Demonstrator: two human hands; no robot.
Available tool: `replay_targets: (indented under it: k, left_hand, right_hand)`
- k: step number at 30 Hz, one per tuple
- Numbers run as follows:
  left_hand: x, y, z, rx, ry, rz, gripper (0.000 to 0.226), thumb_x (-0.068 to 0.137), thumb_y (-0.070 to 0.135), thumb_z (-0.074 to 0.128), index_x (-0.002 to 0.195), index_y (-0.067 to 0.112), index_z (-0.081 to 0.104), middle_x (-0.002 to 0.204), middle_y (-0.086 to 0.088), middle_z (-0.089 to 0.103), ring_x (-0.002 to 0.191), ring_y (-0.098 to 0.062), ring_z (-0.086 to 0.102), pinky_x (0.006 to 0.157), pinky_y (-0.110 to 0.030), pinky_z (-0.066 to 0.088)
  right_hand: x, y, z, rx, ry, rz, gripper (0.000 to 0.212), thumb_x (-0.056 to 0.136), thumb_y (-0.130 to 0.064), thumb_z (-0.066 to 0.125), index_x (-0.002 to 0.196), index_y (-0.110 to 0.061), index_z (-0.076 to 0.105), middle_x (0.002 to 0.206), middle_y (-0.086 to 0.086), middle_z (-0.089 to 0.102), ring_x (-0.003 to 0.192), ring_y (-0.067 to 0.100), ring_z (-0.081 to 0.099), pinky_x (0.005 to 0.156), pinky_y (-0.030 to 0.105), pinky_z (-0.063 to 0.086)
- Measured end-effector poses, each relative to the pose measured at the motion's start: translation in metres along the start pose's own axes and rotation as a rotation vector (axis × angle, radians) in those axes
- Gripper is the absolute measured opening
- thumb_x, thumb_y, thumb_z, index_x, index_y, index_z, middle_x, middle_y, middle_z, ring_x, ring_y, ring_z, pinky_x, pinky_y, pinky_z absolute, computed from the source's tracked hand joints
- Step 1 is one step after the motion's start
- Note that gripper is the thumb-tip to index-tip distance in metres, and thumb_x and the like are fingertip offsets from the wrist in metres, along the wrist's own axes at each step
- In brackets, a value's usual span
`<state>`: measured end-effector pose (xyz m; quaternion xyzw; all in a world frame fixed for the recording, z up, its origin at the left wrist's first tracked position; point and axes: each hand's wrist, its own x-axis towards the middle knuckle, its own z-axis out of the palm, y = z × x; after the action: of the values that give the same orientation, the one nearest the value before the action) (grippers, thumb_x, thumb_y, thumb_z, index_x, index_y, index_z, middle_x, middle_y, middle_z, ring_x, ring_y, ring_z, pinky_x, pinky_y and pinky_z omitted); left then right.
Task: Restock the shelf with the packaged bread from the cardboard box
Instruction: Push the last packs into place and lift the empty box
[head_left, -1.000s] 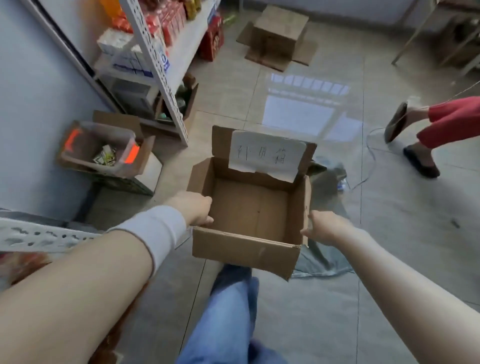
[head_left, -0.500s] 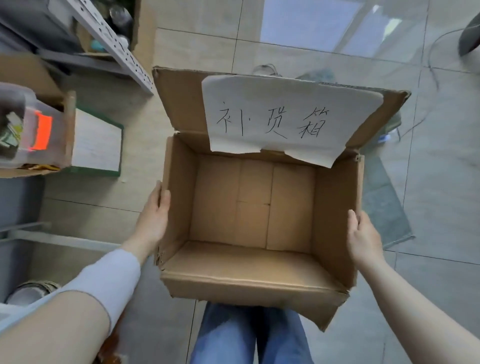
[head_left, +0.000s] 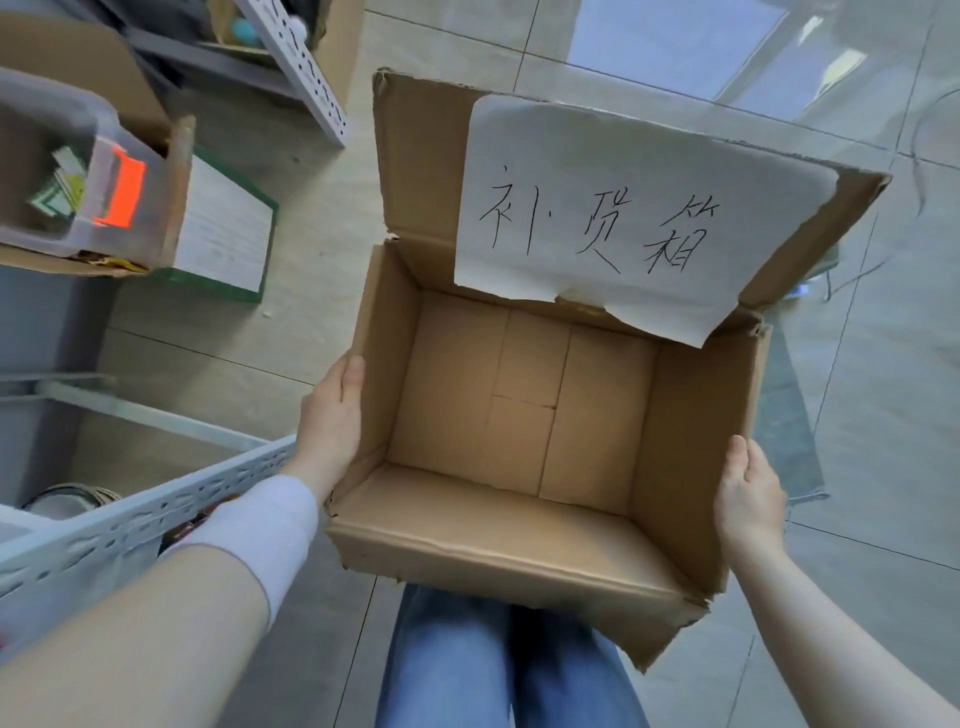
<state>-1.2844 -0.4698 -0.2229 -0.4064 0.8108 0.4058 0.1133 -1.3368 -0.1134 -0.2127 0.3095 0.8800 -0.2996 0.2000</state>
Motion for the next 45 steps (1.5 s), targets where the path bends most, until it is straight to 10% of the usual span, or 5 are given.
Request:
replay_targets:
  k: [10,22,31,37,45]
  left_hand:
    - [-0.183,-0.021,-0.044,-0.157,0.215,-0.136,0.045,0.099,0.032,0.032,0.131,0.004,0.048,0.133,-0.016,0.053,0.125,-0.028,0.046,0.090,-0.018,0.025]
    - [-0.516,-0.105,-0.126,-0.387,0.690,-0.485,0.040,0.097,0.045,0.030,0.080,0.022,0.058,0.052,0.001,0.045,0.051,-0.014,0.044,0.049,-0.031,0.028]
    - [-0.761,-0.249,-0.140,-0.579,1.138,-0.858,0.042,0.097,0.042,0.033,0.116,0.019,0.062,0.109,-0.013,0.068,0.101,-0.034,0.061,0.076,-0.032,0.041]
    - [-0.917,-0.341,-0.115,-0.696,1.350,-1.092,0.049,0.097,0.047,0.024,0.118,0.018,0.058,0.085,0.005,0.061,0.089,-0.022,0.058,0.071,-0.029,0.036]
    - [-1.052,-0.424,-0.088,-0.893,1.639,-1.411,0.049,0.097,0.048,0.025,0.133,0.024,0.048,0.129,-0.003,0.059,0.119,-0.027,0.052,0.100,-0.038,0.037]
  right_hand:
    - [-0.083,0.027,-0.096,-0.073,-0.117,-0.259,0.046,0.101,-0.029,0.030,0.134,-0.002,0.045,0.140,0.019,0.047,0.132,0.035,0.039,0.110,0.040,0.027]
    - [-0.280,-0.031,-0.172,-0.338,-0.446,-0.863,0.047,0.099,-0.041,0.031,0.130,-0.013,0.051,0.131,0.018,0.055,0.124,0.036,0.046,0.101,0.044,0.035]
    - [-0.533,0.016,-0.091,-0.606,-0.699,-1.400,0.044,0.100,-0.034,0.029,0.085,-0.002,0.056,0.085,0.029,0.057,0.094,0.047,0.055,0.080,0.047,0.039]
    - [-0.724,0.118,-0.015,-0.859,-0.817,-1.711,0.051,0.100,-0.034,0.026,0.120,0.003,0.053,0.117,0.037,0.055,0.111,0.050,0.050,0.094,0.051,0.036]
    - [-0.934,0.254,0.053,-1.005,-1.122,-2.024,0.048,0.100,-0.032,0.027,0.126,0.001,0.050,0.123,0.035,0.052,0.115,0.049,0.047,0.096,0.050,0.035]
